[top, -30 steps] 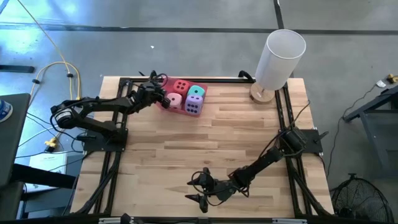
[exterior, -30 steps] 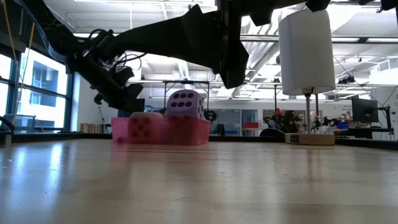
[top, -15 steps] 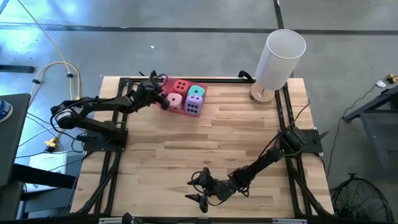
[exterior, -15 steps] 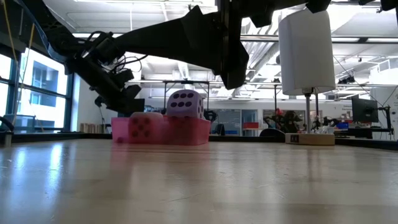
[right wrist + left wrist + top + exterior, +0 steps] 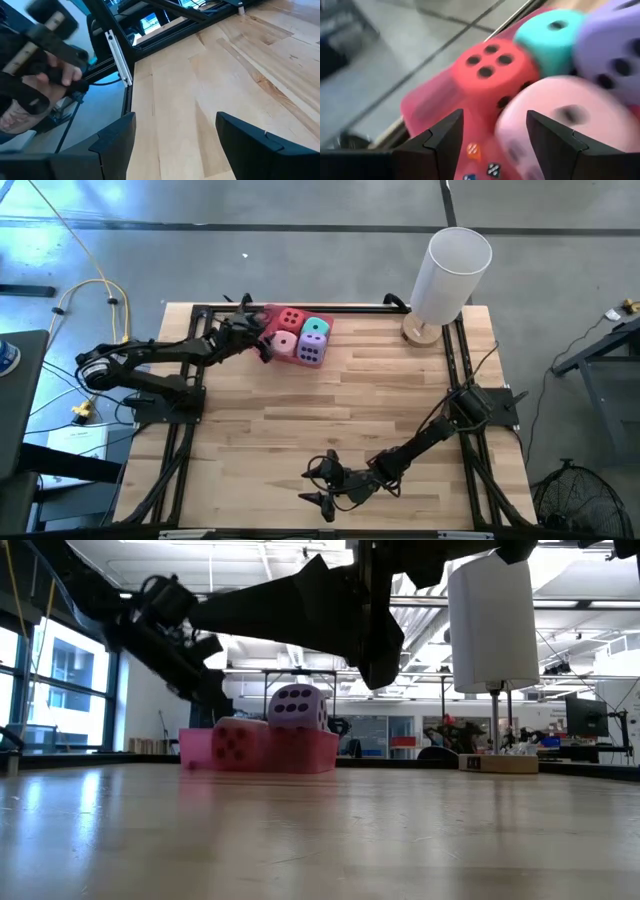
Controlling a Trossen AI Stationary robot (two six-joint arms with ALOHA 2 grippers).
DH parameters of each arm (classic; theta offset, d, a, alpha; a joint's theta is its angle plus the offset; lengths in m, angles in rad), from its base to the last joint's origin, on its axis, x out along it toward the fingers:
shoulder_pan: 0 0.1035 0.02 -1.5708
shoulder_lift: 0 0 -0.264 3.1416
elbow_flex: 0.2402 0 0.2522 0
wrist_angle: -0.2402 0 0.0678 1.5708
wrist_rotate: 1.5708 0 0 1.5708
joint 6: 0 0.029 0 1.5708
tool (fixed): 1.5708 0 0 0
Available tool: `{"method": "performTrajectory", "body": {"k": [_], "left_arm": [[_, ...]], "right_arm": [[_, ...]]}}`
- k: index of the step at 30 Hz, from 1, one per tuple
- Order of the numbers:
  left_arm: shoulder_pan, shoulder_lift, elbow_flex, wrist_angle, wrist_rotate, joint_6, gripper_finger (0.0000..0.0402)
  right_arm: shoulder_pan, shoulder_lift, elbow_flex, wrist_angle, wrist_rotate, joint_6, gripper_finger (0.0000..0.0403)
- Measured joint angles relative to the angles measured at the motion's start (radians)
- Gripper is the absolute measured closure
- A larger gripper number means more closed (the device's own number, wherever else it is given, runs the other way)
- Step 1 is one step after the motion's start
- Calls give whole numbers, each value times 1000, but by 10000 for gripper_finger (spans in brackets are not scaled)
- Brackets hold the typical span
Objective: Pick & Place Dice
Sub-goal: Return to Home Position
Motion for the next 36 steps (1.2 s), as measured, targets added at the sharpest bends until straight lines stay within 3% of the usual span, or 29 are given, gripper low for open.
{"method": "performTrajectory", "body": {"k": [6, 13, 17, 24, 26, 30, 36], "left_arm": [[-126, -148, 0, -21, -9, 47, 190], [-316, -301, 0, -24, 124, -115, 190], [-430, -339, 0, -23, 196, -117, 190], [-627, -320, 0, -27, 269, -141, 190], [-681, -321, 0, -17, 269, -191, 195], [-764, -367, 0, -55, 252, -274, 235], [-798, -551, 0, -373, 251, -302, 368]], "right_arm": [[14, 0, 0, 0, -1, -6, 135], [9, 0, 0, -22, -2, -2, 148], [9, 0, 0, -22, -41, -20, 206], [23, 0, 0, -20, -65, -42, 376], [31, -6, 0, -30, -74, -65, 393], [36, -79, -1, -152, -68, -83, 400], [48, -281, -1, -498, 61, -60, 401]]}}
